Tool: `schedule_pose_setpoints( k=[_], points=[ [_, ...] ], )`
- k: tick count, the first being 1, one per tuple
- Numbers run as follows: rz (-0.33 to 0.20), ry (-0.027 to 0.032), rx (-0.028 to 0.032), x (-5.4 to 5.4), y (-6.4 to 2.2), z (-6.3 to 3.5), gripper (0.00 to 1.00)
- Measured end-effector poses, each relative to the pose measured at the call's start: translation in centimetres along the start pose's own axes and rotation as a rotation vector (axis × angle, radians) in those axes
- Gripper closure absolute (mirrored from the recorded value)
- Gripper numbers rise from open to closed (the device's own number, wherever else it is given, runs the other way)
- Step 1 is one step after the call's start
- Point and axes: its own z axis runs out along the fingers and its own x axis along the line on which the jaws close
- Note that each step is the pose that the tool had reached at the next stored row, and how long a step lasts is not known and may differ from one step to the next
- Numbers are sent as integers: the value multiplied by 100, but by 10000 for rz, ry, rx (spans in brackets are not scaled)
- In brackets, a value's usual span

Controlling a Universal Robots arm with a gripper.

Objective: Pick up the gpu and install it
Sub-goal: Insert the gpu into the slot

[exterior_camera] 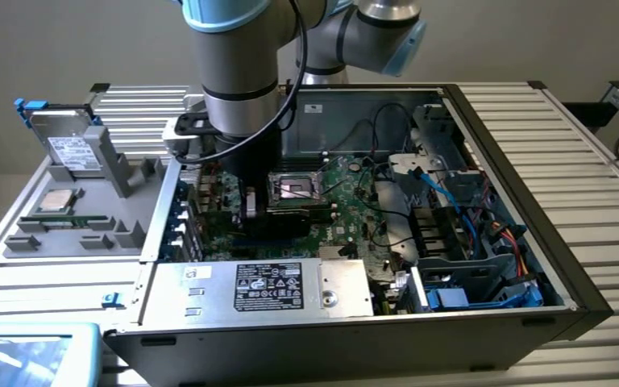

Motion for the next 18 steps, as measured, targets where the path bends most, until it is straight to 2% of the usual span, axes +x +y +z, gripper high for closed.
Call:
schedule_pose_setpoints(
  k=[18],
  points=[
    [16, 2, -6, -12, 2, 11, 71]
  ],
)
